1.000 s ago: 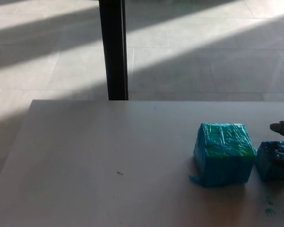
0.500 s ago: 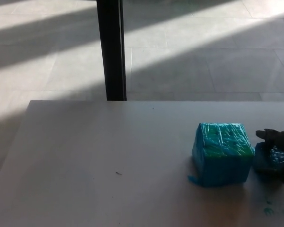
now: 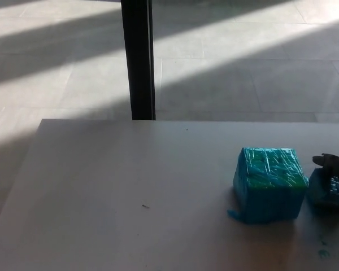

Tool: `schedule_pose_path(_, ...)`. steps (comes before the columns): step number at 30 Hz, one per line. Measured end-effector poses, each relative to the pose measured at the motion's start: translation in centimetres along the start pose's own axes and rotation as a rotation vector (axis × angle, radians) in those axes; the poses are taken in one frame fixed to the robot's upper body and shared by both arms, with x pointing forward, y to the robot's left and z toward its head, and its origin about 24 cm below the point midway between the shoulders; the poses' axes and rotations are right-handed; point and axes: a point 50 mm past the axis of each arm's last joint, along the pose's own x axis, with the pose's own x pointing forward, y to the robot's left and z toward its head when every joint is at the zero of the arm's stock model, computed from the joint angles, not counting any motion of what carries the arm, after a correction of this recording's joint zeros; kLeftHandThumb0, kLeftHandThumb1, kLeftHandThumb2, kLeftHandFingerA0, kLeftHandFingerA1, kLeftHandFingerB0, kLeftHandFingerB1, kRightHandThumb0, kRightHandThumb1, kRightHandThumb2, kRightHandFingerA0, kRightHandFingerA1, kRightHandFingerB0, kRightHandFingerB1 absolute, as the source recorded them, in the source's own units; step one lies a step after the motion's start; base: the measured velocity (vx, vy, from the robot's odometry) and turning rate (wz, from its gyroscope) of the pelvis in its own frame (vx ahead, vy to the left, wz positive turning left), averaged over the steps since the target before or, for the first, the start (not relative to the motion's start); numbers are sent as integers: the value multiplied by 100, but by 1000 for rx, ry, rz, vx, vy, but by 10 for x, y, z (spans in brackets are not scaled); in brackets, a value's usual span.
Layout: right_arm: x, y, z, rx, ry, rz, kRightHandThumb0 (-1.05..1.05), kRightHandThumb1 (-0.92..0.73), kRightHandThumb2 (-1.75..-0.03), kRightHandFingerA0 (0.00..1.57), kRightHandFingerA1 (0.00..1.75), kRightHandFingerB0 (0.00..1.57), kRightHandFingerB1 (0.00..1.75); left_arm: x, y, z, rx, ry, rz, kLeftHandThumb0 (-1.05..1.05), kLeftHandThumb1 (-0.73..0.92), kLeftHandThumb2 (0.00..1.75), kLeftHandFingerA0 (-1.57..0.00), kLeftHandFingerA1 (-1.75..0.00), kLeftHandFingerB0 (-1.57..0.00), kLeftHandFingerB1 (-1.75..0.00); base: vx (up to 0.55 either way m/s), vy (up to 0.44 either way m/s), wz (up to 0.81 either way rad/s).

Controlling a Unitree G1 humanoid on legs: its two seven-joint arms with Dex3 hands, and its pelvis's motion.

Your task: The robot uses its right hand to pick up the small cube kept on the middle on the desk and place it on the bigger cube kept next to it

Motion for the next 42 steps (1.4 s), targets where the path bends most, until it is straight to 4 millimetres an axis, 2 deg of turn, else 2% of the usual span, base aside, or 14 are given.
schedule_pose_path(2,-1,-2,-3,-29,24,3,-79,-46,-76,0,7,0,12,0,0,-1,3,3,-3,-97,90,67,-42,-56,-39,-39,0,0,0)
schedule_pose_path(3,-1,-2,-4,-49,37,7,-79,-46,-73,0,3,4,12,0,-1,0,6,0,-4,-95,69,112,-39,-62,-34,-51,0,0,0)
schedule_pose_path(4,0,-3,-5,-67,47,12,-79,-45,-69,0,1,8,15,0,-1,1,8,-1,-5,-98,90,67,-41,-57,-37,-39,0,0,0)
schedule_pose_path(14,3,3,-3,-171,110,36,-33,-45,-62,3,62,8,18,0,-2,0,15,3,-10,-96,90,67,-43,-52,-37,-37,0,0,0)
schedule_pose_path(15,3,5,-3,-176,112,40,-31,-51,-55,8,65,2,28,1,-2,0,15,4,-10,-93,70,112,-40,-59,-33,-50,0,0,0)
schedule_pose_path(16,3,6,-3,-180,114,43,-29,-51,-55,16,66,3,28,1,-2,0,16,4,-11,-96,91,68,-44,-52,-37,-38,0,0,0)
schedule_pose_path(21,3,10,-4,-183,106,26,-12,-43,-92,77,102,2,47,1,-3,1,20,2,-13,-98,90,68,-42,-54,-37,-38,0,0,0)
schedule_pose_path(27,4,18,-5,-250,70,-49,-24,-81,-66,60,143,57,43,1,-4,2,20,1,-14,-100,90,68,-42,-55,-37,-38,0,0,0)
schedule_pose_path(28,4,19,-6,-260,65,-61,-26,-72,-64,71,142,80,60,1,-4,2,19,0,-15,-96,68,112,-40,-62,-33,-50,0,0,0)
schedule_pose_path(29,3,20,-6,-272,56,-81,-27,-72,-64,72,159,81,74,1,-4,2,19,0,-15,-100,89,67,-42,-57,-38,-39,0,0,0)
schedule_pose_path(31,3,21,-7,-291,41,-112,-25,-76,-61,71,170,67,129,1,-4,2,19,0,-15,-99,89,67,-42,-56,-38,-39,0,0,0)
schedule_pose_path(32,2,22,-8,-300,34,-125,-26,-77,-60,75,173,67,122,1,-4,2,19,-1,-15,-96,68,111,-41,-62,-34,-50,0,0,0)
schedule_pose_path(34,2,24,-9,-321,19,-157,-25,-79,-61,74,171,67,123,1,-4,3,20,-4,-15,-99,90,67,-42,-56,-38,-39,0,0,0)
schedule_pose_path(42,-2,35,-17,-337,-31,-275,-29,-81,-66,77,168,73,114,1,-4,1,17,2,-14,-101,90,67,-42,-55,-38,-38,0,0,0)
